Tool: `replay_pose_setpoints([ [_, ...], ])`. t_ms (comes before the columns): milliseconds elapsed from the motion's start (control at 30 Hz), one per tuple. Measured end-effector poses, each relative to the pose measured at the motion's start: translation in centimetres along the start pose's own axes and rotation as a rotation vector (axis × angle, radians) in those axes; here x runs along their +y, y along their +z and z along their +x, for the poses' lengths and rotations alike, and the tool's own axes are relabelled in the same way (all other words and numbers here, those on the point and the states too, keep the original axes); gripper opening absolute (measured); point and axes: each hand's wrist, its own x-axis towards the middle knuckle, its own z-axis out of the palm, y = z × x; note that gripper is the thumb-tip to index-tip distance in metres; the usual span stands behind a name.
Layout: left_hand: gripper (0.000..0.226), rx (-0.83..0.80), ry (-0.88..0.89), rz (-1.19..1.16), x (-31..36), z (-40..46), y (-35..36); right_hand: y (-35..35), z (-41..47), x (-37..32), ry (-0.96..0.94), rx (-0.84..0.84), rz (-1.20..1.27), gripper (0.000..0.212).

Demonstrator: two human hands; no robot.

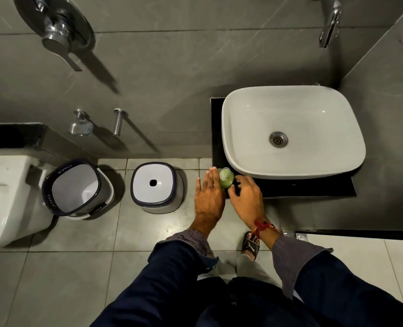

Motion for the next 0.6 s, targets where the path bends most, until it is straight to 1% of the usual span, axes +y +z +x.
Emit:
replay_pose_setpoints([
  [67, 0.064, 0.071, -0.030, -0.330, -0.5, 0.0, -0.2, 0.2, 0.6, 1.0, 0.226, -0.065, 0.238, 0.042],
  [100, 0.057, 0.107, -0.046, -0.504, -0.9, -0.1, -0.2, 0.3, 0.9, 1.3, 0.303, -0.118, 0.330, 0.045],
  [167, 0.045, 0.144, -0.089, -0.712, -1.2, -0.1, -0.3, 0.5, 1.3, 1.7, 0.361, -0.195, 0.448, 0.045],
  [267, 0.034, 0.154, -0.165, -0.845, -1.0, 0.2, -0.2, 0.6, 1.6, 1.6, 0.339, -0.247, 0.491, 0.050],
  [500, 0.031, 0.123, -0.326, -1.009, -0.7, 1.1, -0.4, 0.7, 2.7, 1.2, 0.314, -0.280, 0.489, 0.056],
  [533, 0.033, 0.126, -0.348, -1.027, -0.6, 1.3, -0.4, 0.7, 2.7, 1.2, 0.313, -0.289, 0.504, 0.057],
  [600, 0.043, 0.138, -0.396, -1.039, -0.6, 1.6, -0.5, 0.7, 2.8, 1.1, 0.315, -0.303, 0.546, 0.059],
])
